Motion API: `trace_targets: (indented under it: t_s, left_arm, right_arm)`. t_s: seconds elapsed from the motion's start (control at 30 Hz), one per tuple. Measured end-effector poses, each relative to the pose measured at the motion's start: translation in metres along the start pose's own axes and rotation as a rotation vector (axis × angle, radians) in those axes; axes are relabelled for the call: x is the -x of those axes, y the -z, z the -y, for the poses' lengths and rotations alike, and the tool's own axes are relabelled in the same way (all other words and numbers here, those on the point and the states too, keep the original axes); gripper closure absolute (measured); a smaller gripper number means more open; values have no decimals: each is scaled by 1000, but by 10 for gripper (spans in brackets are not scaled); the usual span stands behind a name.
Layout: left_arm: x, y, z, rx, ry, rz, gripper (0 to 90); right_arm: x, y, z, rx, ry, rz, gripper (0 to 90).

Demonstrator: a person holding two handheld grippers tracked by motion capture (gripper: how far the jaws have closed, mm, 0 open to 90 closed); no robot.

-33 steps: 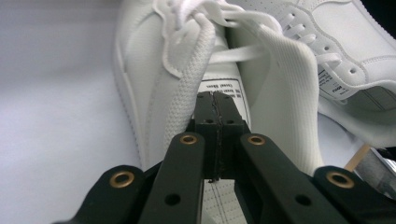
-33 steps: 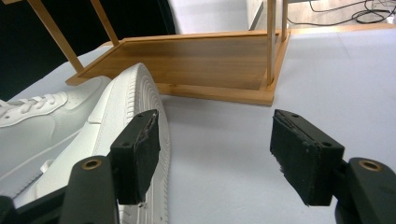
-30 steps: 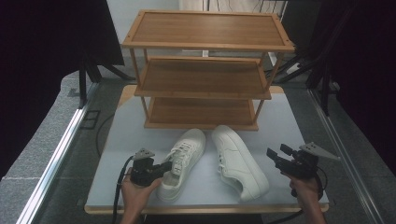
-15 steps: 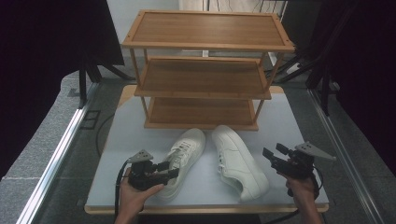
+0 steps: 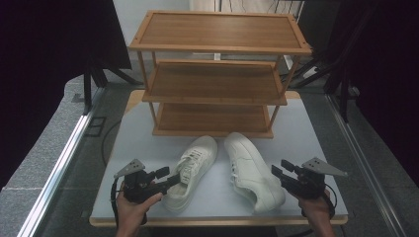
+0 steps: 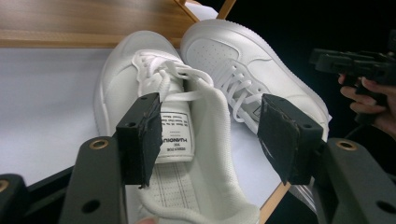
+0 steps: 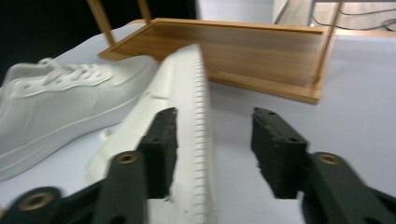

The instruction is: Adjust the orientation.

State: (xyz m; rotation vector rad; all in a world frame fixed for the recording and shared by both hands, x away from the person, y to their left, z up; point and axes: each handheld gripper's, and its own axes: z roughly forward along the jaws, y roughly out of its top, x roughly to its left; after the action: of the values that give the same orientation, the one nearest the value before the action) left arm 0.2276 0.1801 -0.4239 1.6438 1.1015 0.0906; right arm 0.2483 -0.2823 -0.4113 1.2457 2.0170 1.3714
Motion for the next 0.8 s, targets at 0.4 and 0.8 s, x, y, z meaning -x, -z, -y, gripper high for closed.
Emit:
trace_targets:
  t_s: [0.4, 0.8]
  left_arm:
    - [-4, 1, -1, 0, 29, -21, 403]
    - [-4, -2, 1, -23, 39, -19, 403]
  right_arm:
    - [-53, -13, 10, -130, 179, -132, 876]
    - [-74, -26, 30, -249, 265, -137, 895]
